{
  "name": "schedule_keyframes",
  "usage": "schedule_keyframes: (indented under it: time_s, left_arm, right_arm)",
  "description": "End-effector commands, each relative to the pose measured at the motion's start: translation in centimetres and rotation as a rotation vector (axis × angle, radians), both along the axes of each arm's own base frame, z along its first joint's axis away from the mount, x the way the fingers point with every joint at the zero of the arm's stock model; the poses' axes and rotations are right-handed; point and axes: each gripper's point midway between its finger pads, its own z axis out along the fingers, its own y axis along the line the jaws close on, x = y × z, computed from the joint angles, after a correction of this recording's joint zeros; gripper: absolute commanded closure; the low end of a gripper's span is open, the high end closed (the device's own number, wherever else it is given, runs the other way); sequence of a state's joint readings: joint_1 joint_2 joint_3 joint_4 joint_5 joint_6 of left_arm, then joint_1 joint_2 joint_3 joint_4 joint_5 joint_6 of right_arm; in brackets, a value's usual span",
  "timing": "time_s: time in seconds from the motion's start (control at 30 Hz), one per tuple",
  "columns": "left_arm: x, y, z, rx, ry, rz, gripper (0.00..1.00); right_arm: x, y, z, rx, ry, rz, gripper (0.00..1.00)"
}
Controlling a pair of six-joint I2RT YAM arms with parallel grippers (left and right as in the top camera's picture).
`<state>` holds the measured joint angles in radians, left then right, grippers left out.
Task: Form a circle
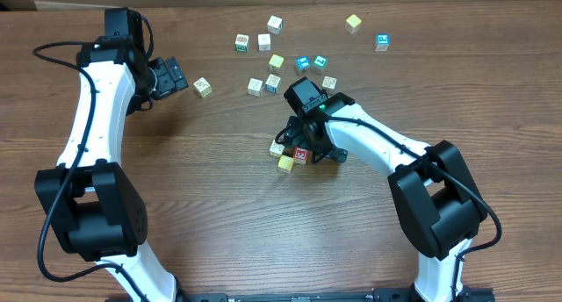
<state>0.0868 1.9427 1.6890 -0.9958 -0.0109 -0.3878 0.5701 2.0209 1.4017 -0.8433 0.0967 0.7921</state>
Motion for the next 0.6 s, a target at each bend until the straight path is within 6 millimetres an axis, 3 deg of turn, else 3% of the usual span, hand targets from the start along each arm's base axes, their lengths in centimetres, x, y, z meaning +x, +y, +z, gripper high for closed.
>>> schedule_keyframes:
  time_s: [0.0,0.57]
  left_arm:
    - [0.46,-0.19,0.21,-0.009,-0.012,0.004,0.00]
    - [0.45,-0.17,0.21,-0.009,-0.012,0.004,0.00]
  right_arm:
    - [0.50,-0.24,0.14,-0.008,-0.012,-0.022,0.00]
    - [0.13,-0.99,0.07,-0.034,-0.002,-0.082,0.00]
